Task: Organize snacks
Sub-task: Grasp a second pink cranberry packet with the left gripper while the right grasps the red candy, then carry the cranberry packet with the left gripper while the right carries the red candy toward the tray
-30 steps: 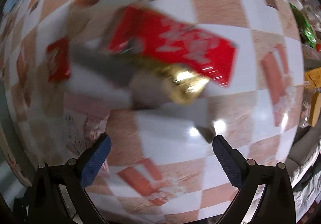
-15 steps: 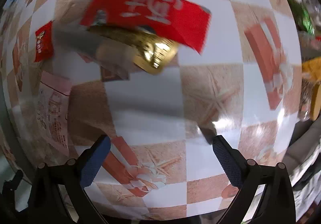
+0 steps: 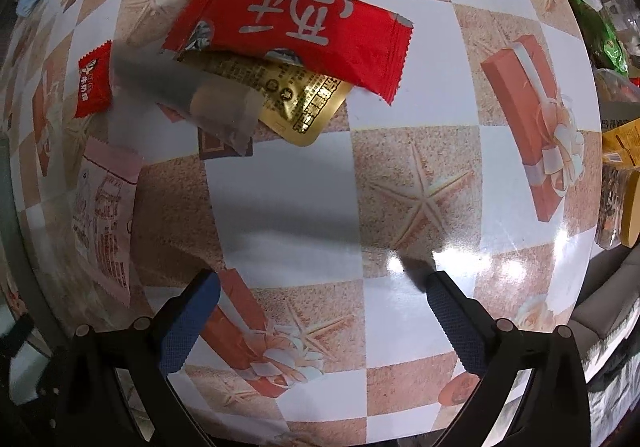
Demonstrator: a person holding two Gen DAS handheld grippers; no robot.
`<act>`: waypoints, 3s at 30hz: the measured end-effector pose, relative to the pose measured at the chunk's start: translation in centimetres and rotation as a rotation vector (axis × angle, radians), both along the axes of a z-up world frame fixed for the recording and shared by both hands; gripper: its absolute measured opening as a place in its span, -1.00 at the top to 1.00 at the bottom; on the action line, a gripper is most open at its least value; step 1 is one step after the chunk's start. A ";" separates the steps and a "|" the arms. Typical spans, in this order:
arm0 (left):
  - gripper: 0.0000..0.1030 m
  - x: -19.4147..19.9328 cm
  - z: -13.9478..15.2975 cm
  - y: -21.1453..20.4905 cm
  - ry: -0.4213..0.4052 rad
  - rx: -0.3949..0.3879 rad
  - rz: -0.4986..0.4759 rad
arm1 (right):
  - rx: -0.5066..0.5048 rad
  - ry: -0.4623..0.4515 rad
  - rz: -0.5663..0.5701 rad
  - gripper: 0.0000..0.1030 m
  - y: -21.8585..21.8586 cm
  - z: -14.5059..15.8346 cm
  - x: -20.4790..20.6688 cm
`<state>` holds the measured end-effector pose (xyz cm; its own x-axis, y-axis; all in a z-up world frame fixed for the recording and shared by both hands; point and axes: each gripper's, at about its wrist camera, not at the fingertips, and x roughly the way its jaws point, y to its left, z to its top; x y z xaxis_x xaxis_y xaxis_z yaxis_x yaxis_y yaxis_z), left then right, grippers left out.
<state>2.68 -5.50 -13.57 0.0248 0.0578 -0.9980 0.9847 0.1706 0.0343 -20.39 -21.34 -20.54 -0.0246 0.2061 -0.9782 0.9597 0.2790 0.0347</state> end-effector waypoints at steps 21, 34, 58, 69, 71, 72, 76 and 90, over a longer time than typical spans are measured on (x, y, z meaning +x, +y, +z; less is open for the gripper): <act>-0.53 -7.6 0.0 -11.8 0.056 -0.100 -0.120 | -0.213 0.008 0.237 -1.00 -4.7 4.9 -1.5; -0.53 -8.0 -4.3 -13.1 0.053 -0.021 -0.086 | -0.157 -0.058 0.468 -0.99 -6.0 2.4 3.9; 0.06 -5.3 -7.2 -11.1 0.020 -0.025 -0.126 | -0.056 -0.126 0.297 0.23 -0.6 1.7 4.7; 0.02 -3.3 -8.8 -6.3 0.033 -0.002 -0.113 | -0.015 -0.120 0.188 0.17 5.5 0.4 3.6; 0.01 -3.3 -9.1 -6.5 0.032 -0.002 -0.117 | -0.029 -0.103 0.212 0.15 5.1 0.4 4.2; 0.01 -3.2 -9.2 -6.5 0.032 -0.001 -0.117 | -0.031 -0.097 0.218 0.15 5.0 0.4 4.5; 0.01 -3.0 -9.5 -6.2 0.032 -0.005 -0.111 | -0.037 -0.076 0.277 -0.17 4.9 -0.1 6.9; 0.00 -2.9 -8.1 -6.2 0.032 -0.003 -0.104 | -0.068 -0.033 0.416 -0.21 5.3 0.6 11.8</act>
